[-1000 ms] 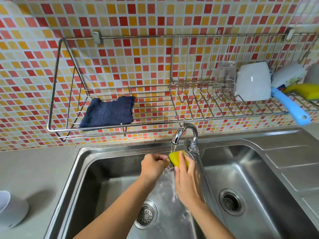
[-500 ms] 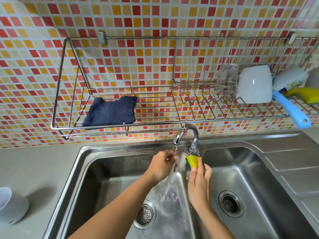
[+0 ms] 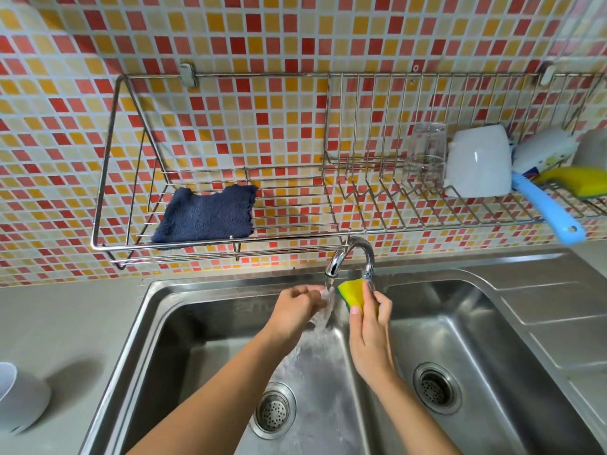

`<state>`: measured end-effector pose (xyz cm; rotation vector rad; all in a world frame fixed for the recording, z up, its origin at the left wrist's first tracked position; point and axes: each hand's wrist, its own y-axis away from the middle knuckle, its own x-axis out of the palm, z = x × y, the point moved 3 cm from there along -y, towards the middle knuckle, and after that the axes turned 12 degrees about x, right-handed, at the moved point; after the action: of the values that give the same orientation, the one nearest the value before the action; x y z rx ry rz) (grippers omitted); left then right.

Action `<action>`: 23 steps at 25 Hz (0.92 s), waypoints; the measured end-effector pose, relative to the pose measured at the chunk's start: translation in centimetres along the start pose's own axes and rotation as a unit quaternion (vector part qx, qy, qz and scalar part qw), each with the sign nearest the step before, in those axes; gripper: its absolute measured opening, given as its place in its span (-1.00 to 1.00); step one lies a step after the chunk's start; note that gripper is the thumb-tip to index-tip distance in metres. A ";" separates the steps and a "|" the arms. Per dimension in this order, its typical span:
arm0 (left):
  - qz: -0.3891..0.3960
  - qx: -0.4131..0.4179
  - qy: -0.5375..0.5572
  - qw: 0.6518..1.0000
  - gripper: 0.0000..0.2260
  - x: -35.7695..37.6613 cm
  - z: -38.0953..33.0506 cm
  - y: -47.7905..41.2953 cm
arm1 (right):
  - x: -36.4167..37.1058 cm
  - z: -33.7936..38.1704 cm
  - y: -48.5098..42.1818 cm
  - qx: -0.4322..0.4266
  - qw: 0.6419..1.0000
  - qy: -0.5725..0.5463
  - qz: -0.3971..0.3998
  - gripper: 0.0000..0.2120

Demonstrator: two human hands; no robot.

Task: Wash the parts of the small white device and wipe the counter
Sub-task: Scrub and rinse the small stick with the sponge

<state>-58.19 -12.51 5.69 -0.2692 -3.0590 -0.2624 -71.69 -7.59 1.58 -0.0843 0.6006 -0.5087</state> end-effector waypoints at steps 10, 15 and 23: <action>-0.025 -0.062 0.166 0.984 -0.82 0.0 0.3 0.8 | 0.4 0.4 -0.2 -0.045 0.990 0.130 -0.037 -0.47; -0.050 -0.133 0.227 0.963 -0.89 0.2 1.0 1.2 | 0.3 0.7 -0.2 -0.054 0.987 0.145 -0.041 -0.48; -0.035 -0.188 0.269 0.944 -0.83 0.0 0.7 0.8 | 0.2 1.5 -0.6 -0.139 0.973 0.182 -0.017 -0.49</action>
<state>-58.11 -11.65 5.15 -0.0807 -2.4608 -0.7820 -70.99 -8.34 2.84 -0.2712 1.0307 -0.4735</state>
